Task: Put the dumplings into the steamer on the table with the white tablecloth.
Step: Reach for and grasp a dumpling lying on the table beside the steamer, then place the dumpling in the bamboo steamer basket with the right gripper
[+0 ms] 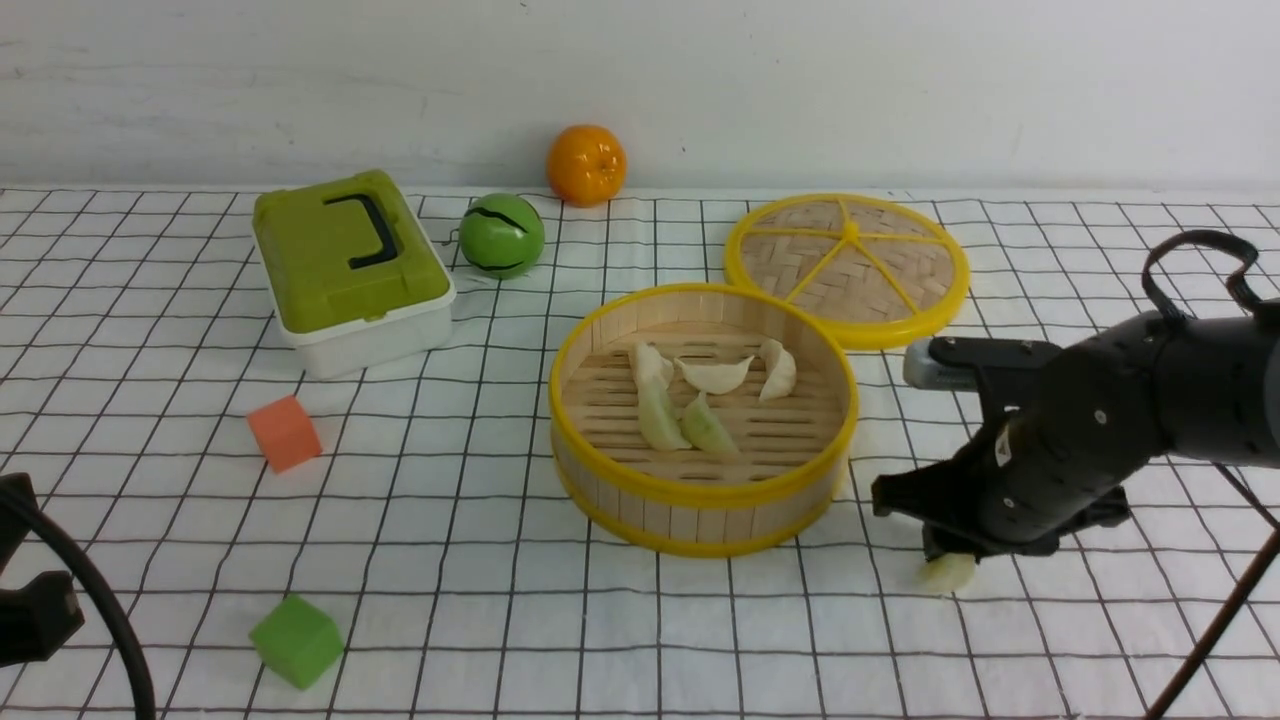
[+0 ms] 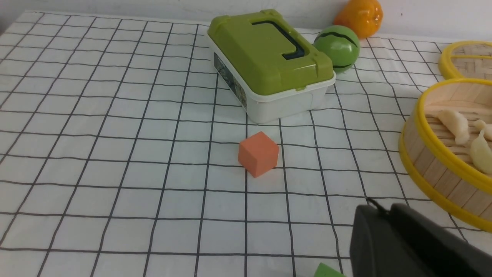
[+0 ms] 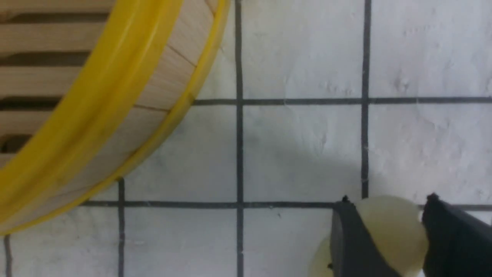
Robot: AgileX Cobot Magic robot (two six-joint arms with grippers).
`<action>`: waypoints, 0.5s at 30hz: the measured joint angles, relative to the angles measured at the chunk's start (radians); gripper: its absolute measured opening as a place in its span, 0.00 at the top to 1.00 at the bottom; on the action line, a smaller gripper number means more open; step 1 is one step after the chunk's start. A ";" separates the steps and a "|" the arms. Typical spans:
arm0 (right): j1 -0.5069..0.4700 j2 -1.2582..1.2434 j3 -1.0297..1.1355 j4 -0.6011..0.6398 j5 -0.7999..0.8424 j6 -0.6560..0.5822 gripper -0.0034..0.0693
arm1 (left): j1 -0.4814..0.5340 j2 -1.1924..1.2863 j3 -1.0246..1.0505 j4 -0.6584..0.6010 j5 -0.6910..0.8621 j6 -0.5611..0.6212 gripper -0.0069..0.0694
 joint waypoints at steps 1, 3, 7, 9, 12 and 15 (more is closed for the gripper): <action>0.000 -0.008 -0.002 0.000 -0.009 -0.015 0.69 | 0.000 0.000 0.000 0.000 0.000 0.000 0.85; 0.000 -0.018 -0.001 0.000 -0.008 -0.034 0.69 | 0.000 0.000 0.000 0.000 0.000 0.000 0.85; 0.000 -0.053 -0.001 -0.020 0.007 -0.079 0.71 | 0.000 0.000 0.000 0.000 0.001 0.000 0.84; 0.000 -0.092 -0.013 -0.031 0.031 -0.112 0.71 | 0.000 0.000 0.000 0.000 0.001 0.000 0.84; 0.000 -0.127 -0.061 -0.025 0.067 -0.158 0.71 | 0.000 0.000 0.000 0.003 0.001 0.000 0.84; 0.000 -0.139 -0.118 0.007 0.077 -0.190 0.71 | 0.000 0.000 0.000 0.010 0.001 0.000 0.84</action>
